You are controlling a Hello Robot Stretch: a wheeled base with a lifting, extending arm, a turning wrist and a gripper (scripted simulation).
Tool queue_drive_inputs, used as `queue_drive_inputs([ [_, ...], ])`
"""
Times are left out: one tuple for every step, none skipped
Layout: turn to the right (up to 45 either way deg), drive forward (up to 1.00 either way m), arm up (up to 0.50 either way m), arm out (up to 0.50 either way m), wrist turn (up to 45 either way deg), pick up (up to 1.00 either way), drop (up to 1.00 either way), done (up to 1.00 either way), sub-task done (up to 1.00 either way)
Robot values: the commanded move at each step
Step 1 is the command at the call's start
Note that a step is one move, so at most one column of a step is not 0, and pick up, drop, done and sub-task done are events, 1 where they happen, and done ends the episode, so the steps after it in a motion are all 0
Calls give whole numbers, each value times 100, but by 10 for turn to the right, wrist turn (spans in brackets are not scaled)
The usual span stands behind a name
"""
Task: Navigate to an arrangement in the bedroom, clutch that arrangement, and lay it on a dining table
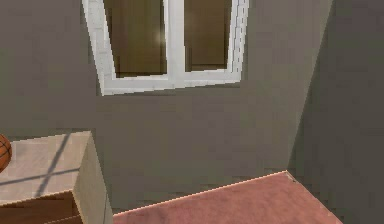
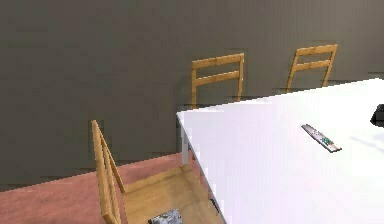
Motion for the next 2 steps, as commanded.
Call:
queue_drive_inputs([
  [0, 0, 10, 0, 0, 0, 0, 0, 0],
  [0, 0, 50, 0, 0, 0, 0, 0, 0],
])
